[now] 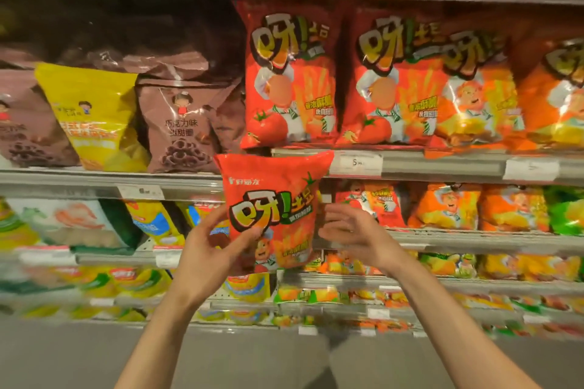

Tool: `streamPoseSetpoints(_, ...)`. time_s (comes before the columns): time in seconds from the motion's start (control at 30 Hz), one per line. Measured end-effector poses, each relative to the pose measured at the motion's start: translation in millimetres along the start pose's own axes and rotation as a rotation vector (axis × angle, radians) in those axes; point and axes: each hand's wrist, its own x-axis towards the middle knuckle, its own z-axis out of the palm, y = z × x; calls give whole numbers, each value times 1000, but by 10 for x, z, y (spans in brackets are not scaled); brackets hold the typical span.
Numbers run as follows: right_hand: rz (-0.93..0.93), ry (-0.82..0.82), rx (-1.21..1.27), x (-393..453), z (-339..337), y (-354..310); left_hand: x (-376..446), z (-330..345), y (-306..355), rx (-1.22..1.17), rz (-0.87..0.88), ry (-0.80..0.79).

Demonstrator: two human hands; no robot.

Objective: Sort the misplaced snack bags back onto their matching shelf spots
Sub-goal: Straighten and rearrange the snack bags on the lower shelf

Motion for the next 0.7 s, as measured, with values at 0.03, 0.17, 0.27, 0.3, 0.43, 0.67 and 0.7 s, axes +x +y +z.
streamPoseSetpoints(0.03,-34,71,-152,124,-83,59,-15,-10,-26,-1,-9,8)
streamPoseSetpoints(0.17,-295,342,-894,478,-214,163,-66,-44,-82,13,-50,59)
streamPoseSetpoints(0.27,-292,342,-1054,646,-104,189,-98,-54,-78,2,-72,61)
streamPoseSetpoints(0.3,-259,357,-1084,717,-63,210,-115,-51,-63,-1,-77,57)
streamPoseSetpoints(0.43,-173,399,-1129,885,73,285,-151,-89,-42,-2,-90,61)
streamPoseSetpoints(0.67,-233,430,-930,953,131,274,-137,-168,-67,13,-100,64)
streamPoseSetpoints(0.7,-262,419,-908,957,121,275,-131,-174,-86,20,-95,63)
